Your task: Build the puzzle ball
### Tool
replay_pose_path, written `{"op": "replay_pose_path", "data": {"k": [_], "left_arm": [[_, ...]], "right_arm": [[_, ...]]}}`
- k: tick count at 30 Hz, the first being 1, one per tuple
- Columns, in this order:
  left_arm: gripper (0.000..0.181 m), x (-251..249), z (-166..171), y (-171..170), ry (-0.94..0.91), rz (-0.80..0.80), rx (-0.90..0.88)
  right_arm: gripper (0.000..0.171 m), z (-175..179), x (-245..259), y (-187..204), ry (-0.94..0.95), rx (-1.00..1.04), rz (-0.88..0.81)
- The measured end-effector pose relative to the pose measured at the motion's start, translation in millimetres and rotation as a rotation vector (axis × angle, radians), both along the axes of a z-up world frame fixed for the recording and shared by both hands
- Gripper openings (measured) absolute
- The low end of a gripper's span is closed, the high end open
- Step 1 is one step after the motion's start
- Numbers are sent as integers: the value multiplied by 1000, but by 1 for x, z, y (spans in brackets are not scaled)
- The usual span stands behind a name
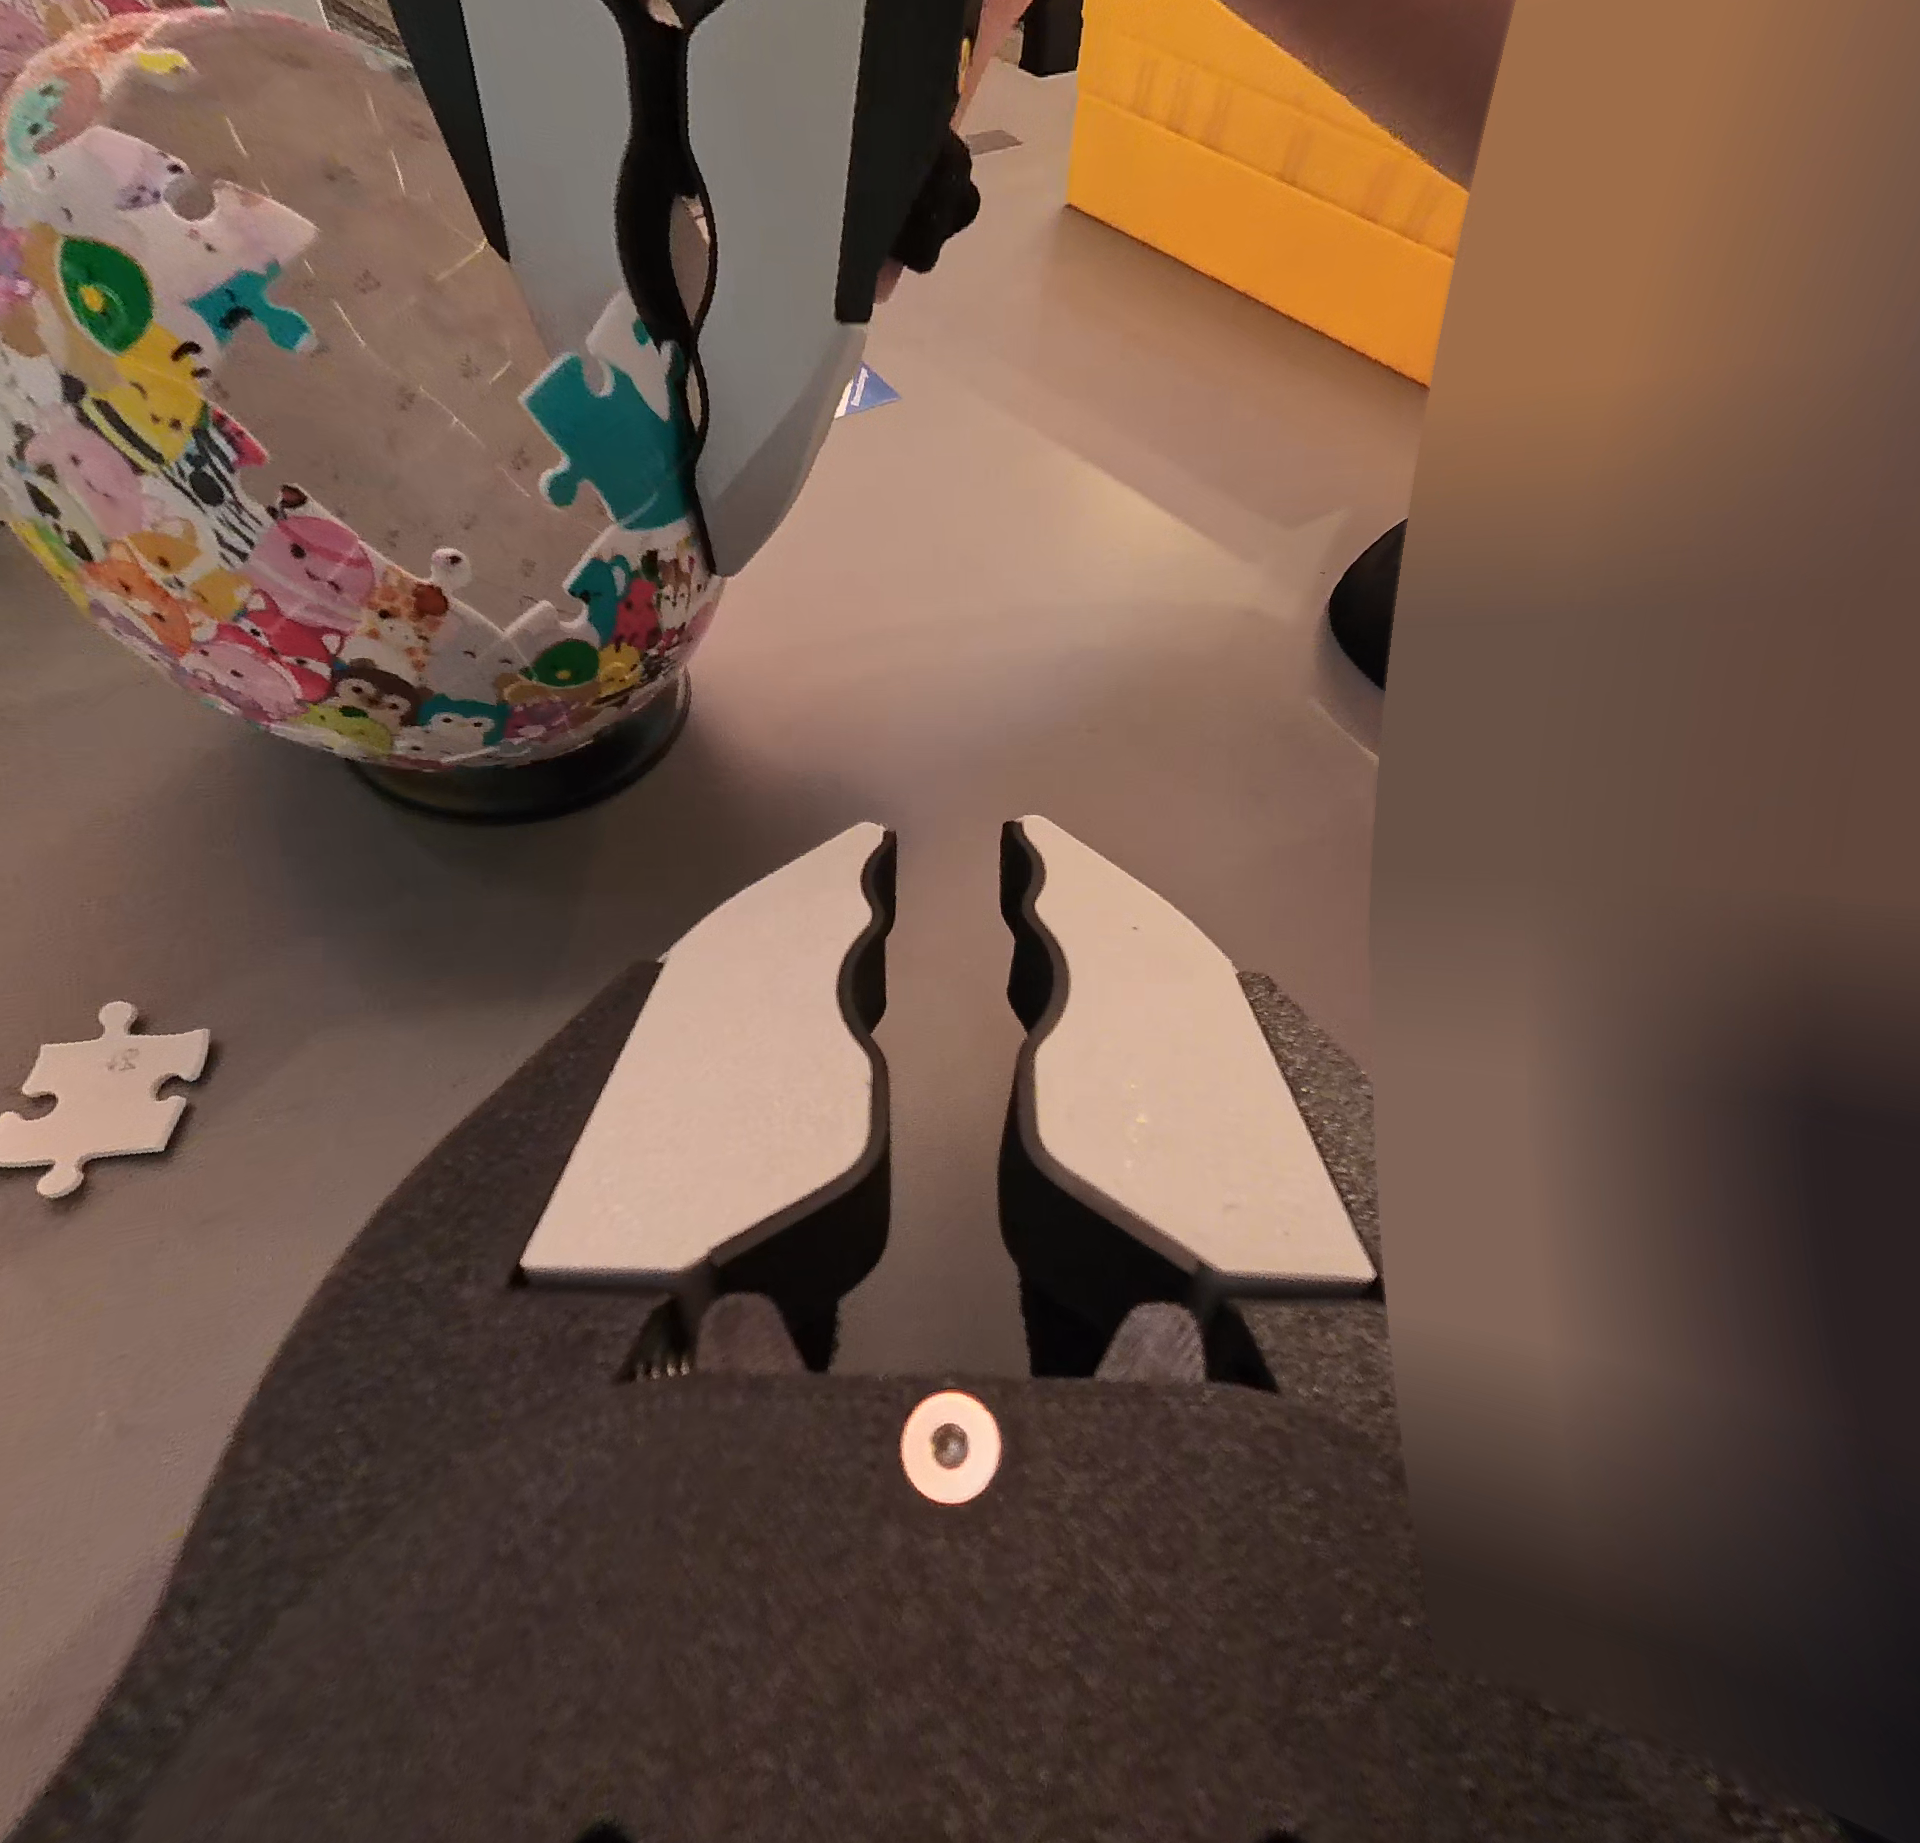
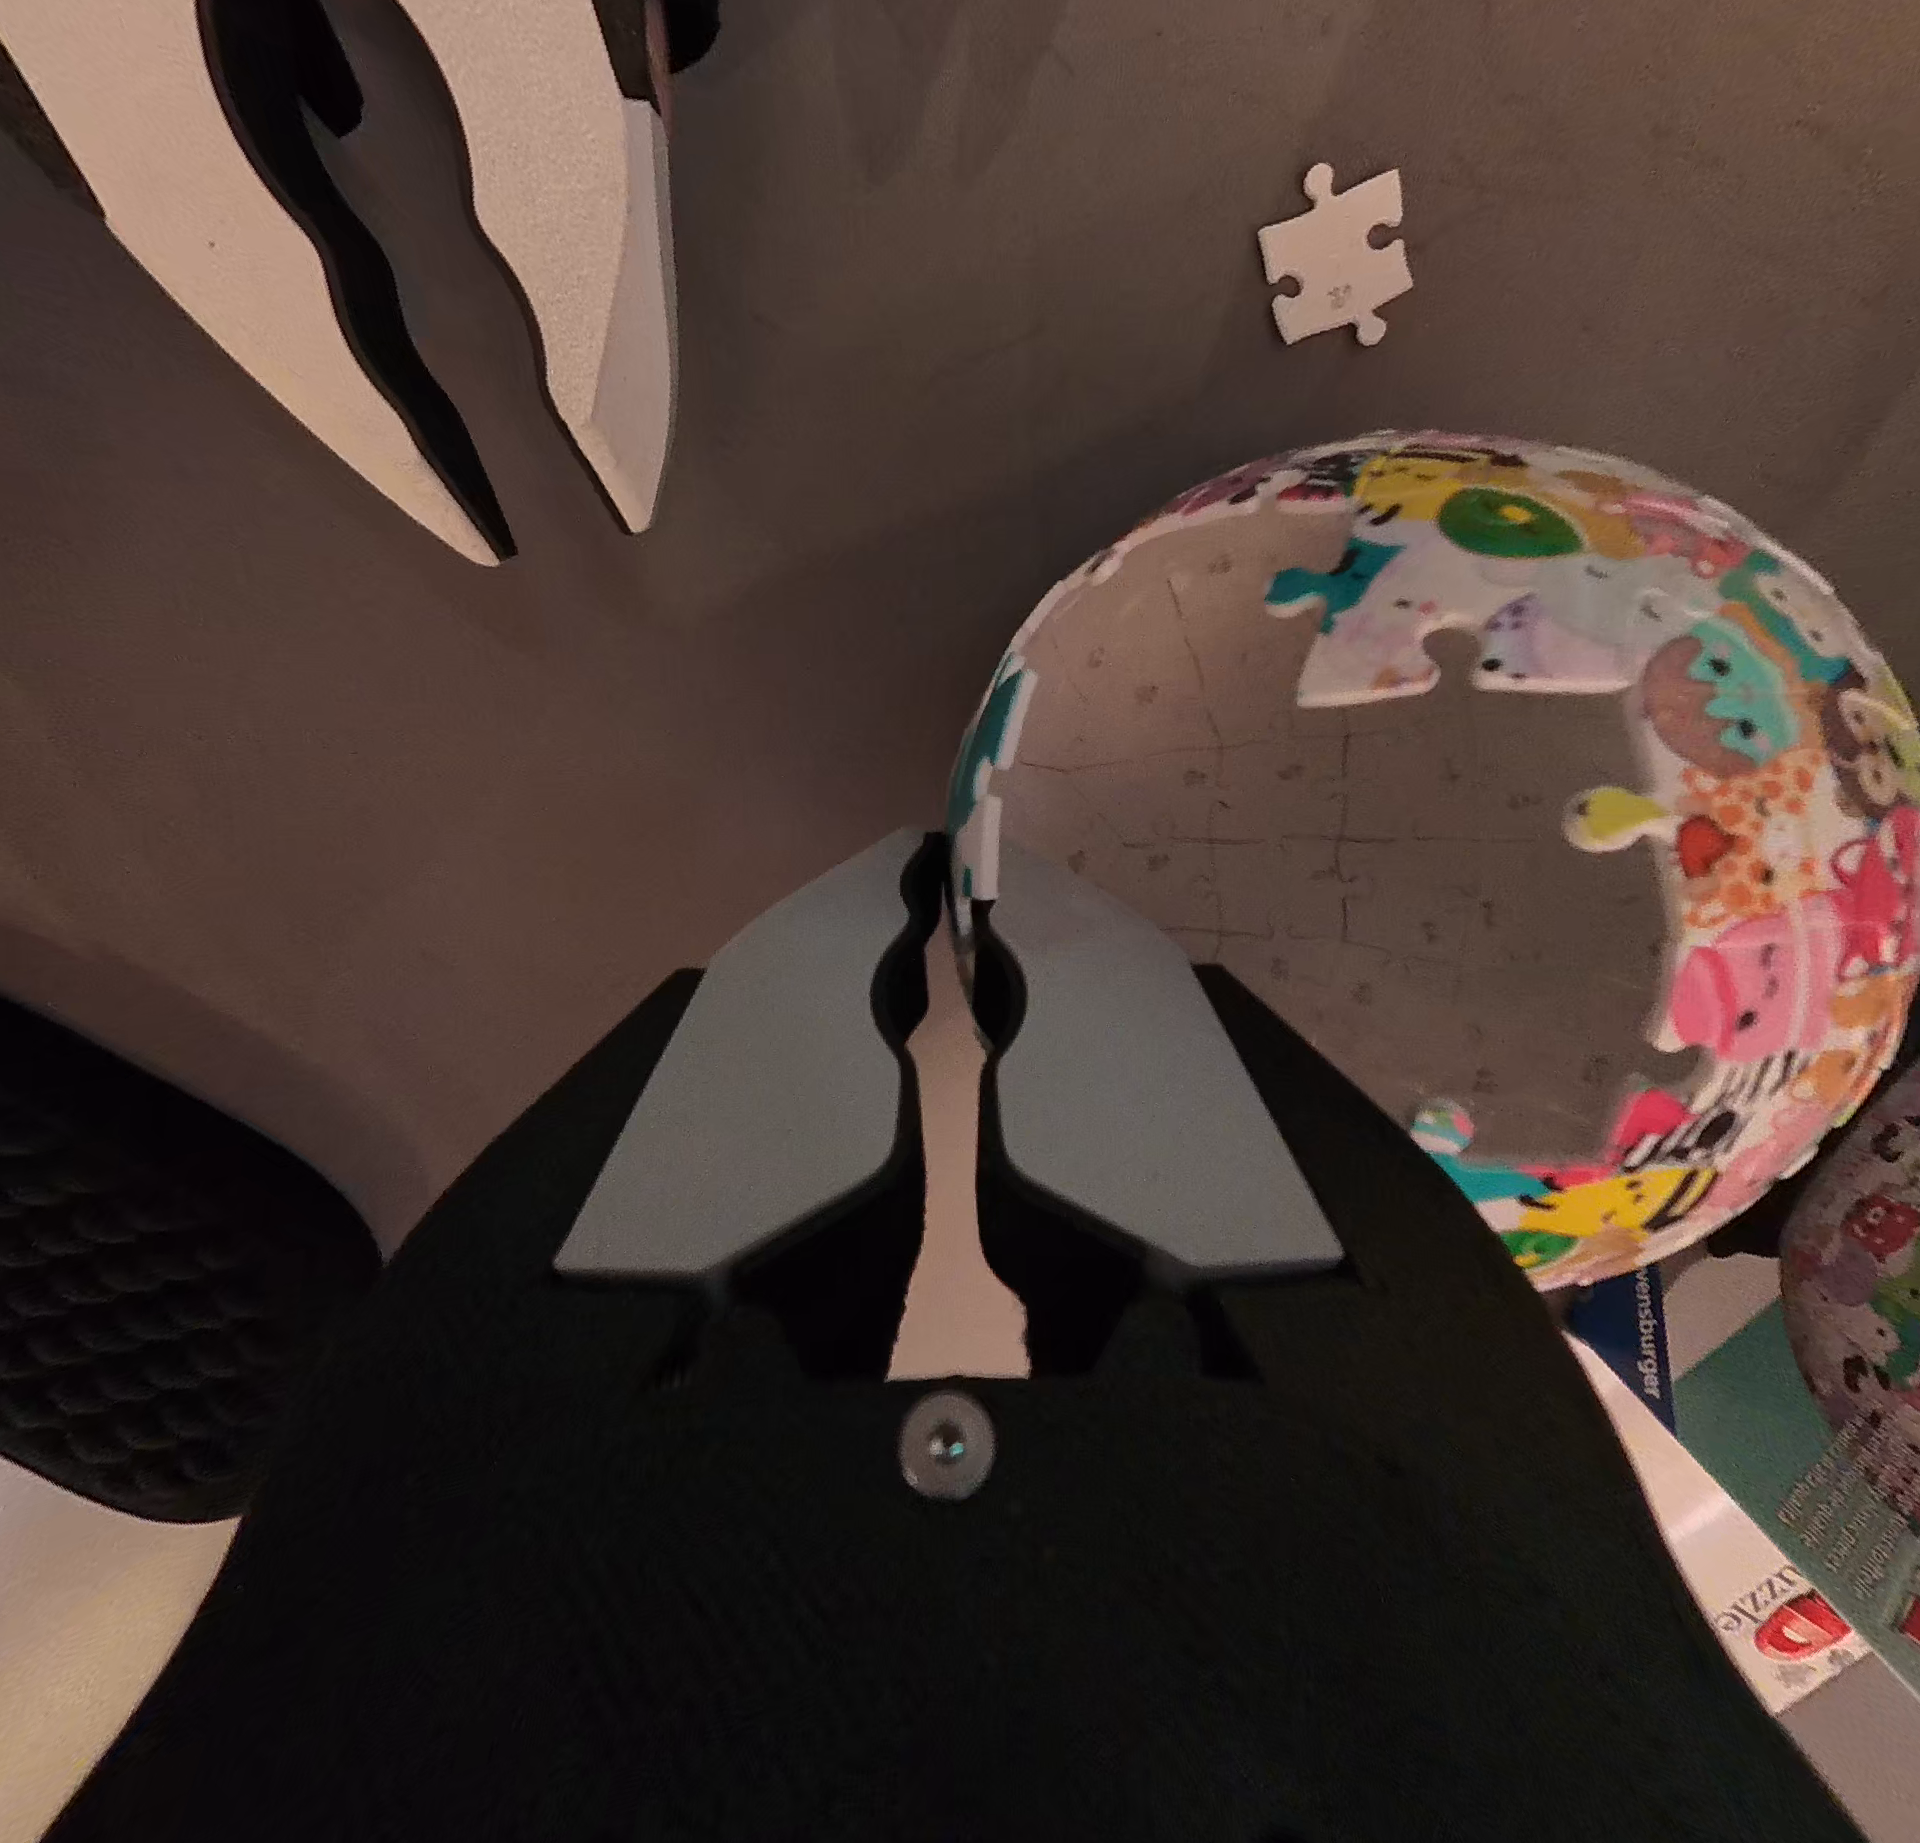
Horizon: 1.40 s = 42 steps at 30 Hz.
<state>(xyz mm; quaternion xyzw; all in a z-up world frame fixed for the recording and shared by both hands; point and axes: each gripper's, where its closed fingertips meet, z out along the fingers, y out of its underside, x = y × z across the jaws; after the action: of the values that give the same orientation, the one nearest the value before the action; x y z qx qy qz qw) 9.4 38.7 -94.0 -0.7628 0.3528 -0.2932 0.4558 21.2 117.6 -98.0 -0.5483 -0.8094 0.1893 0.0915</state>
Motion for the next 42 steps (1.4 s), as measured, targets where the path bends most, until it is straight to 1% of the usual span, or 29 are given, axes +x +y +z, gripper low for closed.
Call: {"op": "replay_pose_path", "data": {"k": [1,4,8,12,16,23,30,34,35,38,40,42], "left_arm": [[19,0,0,0,-1,-1,0],[19,1,0,-1,0,-3,0],[19,1,1,-1,-3,-4,0],[19,0,2,-1,-11,-2,3],[19,1,3,-1,-12,-3,6],[19,0,3,-2,-14,-4,4],[20,1,-10,-2,66,-10,-6],[19,0,-11,0,74,1,-4],[17,0,-11,0,73,3,0],[12,-1,-11,2,86,13,19],[10,-2,-14,5,108,30,35],[8,0,-15,7,116,39,44]], "right_arm": [[6,1,-1,1,10,0,-6],[21,7,-2,0,33,-23,-27],[28,22,-4,3,101,0,-41],[30,34,-3,8,128,6,-73],[32,38,-7,8,133,0,-88],[35,26,-10,10,20,35,-95],[35,23,-13,11,-16,42,-89],[36,34,-15,11,54,60,-91],[39,39,-15,10,83,64,-97],[43,55,-12,11,189,98,-131],[43,70,-6,8,295,112,-147],[43,81,5,0,403,45,-156]]}}
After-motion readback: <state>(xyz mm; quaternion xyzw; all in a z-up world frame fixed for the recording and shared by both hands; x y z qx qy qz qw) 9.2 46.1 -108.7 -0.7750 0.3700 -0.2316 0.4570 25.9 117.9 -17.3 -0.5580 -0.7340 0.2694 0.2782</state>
